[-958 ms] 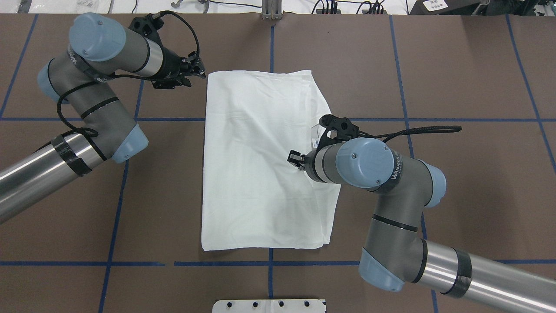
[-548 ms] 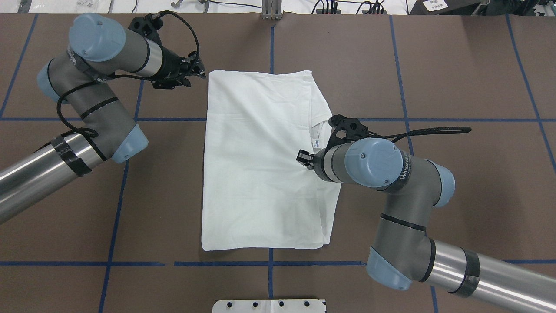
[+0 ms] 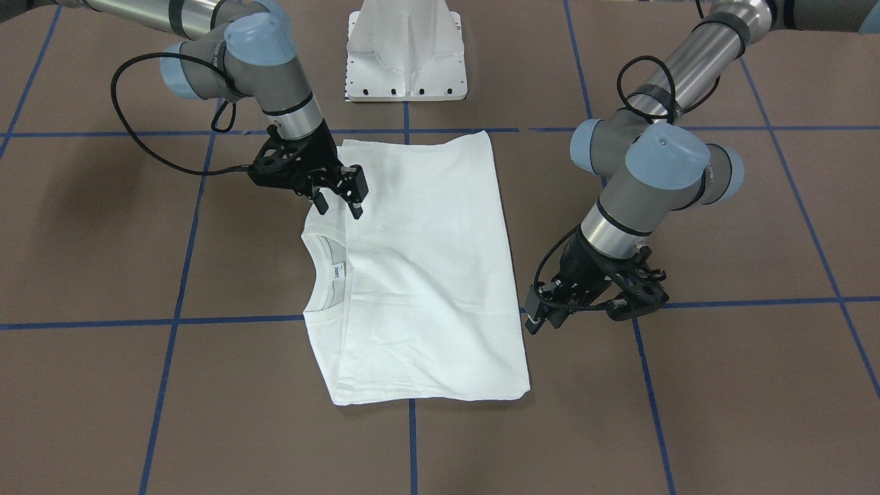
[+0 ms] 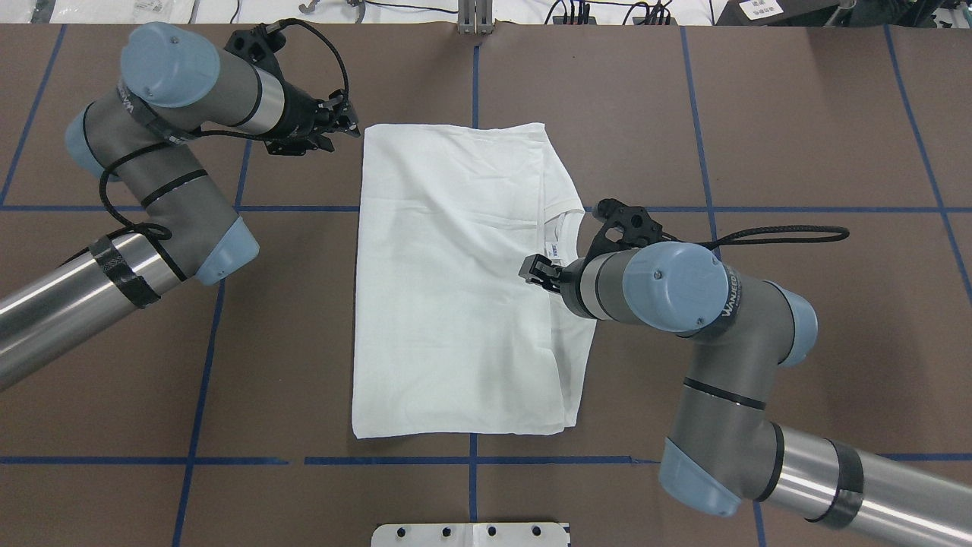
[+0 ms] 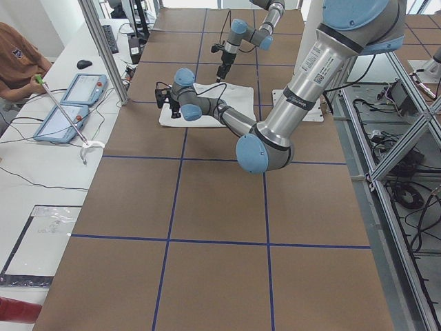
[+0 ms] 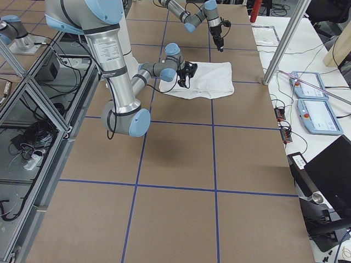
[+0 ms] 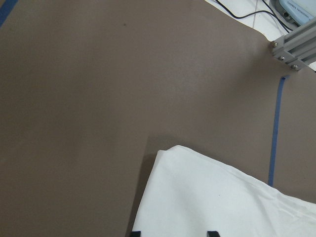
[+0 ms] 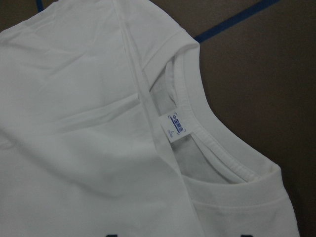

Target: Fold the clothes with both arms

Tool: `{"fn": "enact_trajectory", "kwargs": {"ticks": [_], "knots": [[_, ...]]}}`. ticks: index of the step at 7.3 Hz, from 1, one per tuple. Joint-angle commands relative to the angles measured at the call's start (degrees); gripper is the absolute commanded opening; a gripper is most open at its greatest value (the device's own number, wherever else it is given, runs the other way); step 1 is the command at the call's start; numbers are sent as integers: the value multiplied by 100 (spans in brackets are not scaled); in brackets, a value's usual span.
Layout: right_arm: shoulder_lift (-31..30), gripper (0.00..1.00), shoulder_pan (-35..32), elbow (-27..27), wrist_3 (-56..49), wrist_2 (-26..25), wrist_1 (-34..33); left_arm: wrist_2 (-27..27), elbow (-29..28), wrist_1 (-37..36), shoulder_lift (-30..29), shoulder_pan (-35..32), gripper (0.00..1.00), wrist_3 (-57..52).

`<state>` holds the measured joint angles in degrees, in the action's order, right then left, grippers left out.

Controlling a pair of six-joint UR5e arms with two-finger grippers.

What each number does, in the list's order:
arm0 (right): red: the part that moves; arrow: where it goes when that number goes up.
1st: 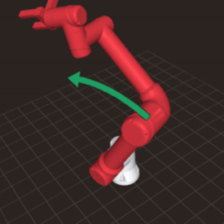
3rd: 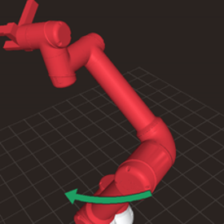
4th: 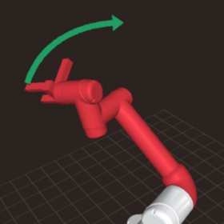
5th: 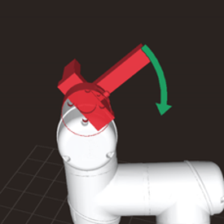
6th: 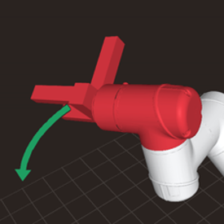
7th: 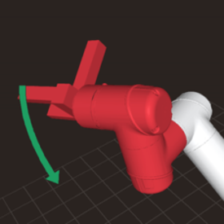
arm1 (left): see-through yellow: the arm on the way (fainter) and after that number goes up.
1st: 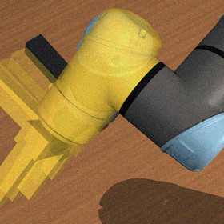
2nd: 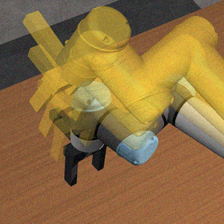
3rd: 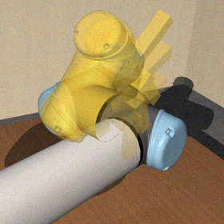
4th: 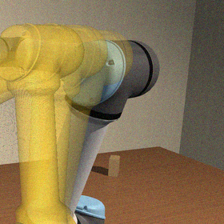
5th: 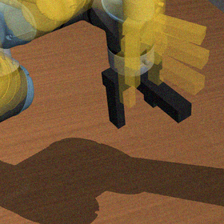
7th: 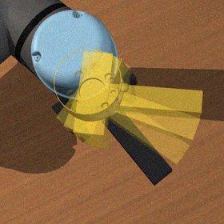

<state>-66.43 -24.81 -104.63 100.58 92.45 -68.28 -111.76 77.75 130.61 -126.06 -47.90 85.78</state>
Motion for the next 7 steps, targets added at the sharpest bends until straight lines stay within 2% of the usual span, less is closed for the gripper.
{"fn": "enact_trajectory", "kwargs": {"ticks": [1,3,5,7], "knots": [[-404,100,693,-557,1362,-725,-19,-3,29,0,11,0,54,0],[-853,100,1336,-751,2435,-1315,-62,-3,73,0,47,0,54,0],[-881,100,1653,-918,3045,-1388,-762,-3,126,0,47,-9,54,0],[-863,100,1830,-893,3091,-1423,-801,-12,284,0,204,-9,54,0]]}}
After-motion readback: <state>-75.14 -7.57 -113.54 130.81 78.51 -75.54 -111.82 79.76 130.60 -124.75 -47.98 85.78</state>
